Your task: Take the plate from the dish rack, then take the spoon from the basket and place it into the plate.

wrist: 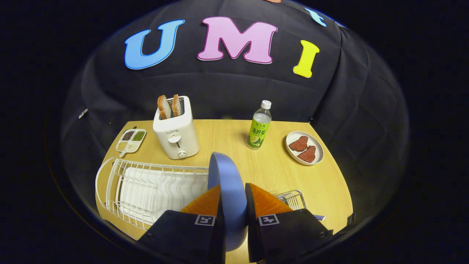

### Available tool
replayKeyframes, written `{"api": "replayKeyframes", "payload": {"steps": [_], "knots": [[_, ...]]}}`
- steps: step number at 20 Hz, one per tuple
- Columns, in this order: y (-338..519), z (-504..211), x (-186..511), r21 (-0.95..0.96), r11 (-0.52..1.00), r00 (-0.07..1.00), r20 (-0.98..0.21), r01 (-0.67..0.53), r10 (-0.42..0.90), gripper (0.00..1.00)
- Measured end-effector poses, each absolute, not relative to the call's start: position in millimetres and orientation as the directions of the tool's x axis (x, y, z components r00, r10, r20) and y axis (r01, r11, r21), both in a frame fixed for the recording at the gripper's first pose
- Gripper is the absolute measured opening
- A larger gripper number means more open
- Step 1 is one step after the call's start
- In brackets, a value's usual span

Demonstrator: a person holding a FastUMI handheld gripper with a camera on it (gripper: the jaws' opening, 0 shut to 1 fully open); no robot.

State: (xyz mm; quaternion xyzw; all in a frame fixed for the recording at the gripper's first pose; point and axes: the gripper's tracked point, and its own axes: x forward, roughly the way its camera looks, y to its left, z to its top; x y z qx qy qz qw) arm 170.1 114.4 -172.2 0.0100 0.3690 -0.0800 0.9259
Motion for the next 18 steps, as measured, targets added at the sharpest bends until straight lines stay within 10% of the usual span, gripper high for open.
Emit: {"api": "replayKeyframes", "payload": {"steps": [18], "knots": [[33.2, -203.6, -15.9, 0.356, 0.93, 0.678, -0.706, 0.091, 0.204, 0.23]]}}
